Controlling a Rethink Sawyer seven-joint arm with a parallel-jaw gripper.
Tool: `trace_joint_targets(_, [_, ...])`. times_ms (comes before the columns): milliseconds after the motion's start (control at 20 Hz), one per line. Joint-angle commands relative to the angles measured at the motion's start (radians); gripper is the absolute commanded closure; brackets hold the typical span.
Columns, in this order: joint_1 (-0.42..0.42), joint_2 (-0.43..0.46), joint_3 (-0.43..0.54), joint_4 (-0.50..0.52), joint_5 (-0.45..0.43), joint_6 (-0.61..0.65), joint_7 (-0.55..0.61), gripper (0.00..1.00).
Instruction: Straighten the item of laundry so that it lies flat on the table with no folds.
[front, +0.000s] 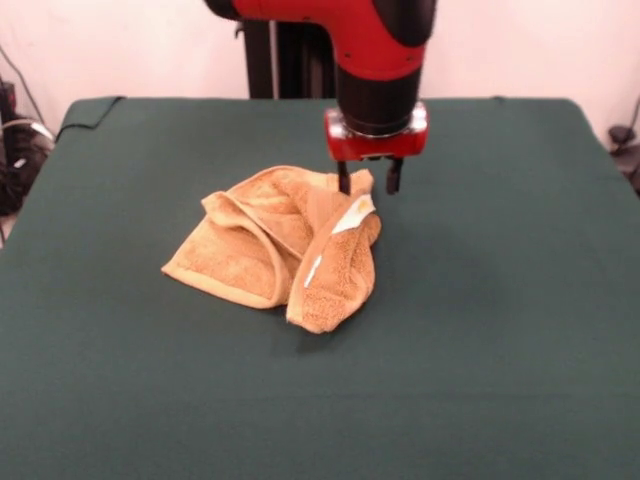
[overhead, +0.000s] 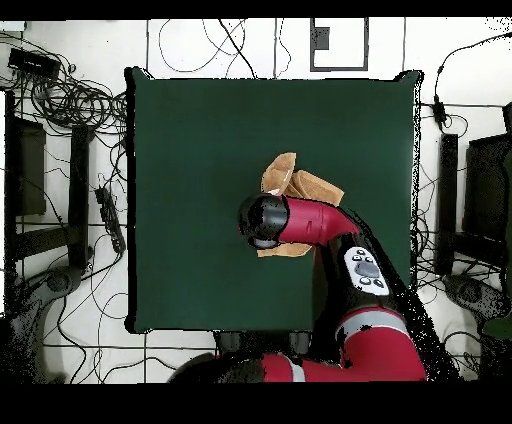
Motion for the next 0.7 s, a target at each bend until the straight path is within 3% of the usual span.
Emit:
trace_joint_targets(50, [-0.036,0.034,0.080,-0.050,0.002,0.081,0.029,0.00])
trace_joint_targets(400, [-0.054,0.094,0.109,-0.050,-0.004,0.012,0.033,0.00])
trace_joint_targets(700, [-0.046,0.094,0.108,-0.033,-0.006,-0.040,0.063,0.00])
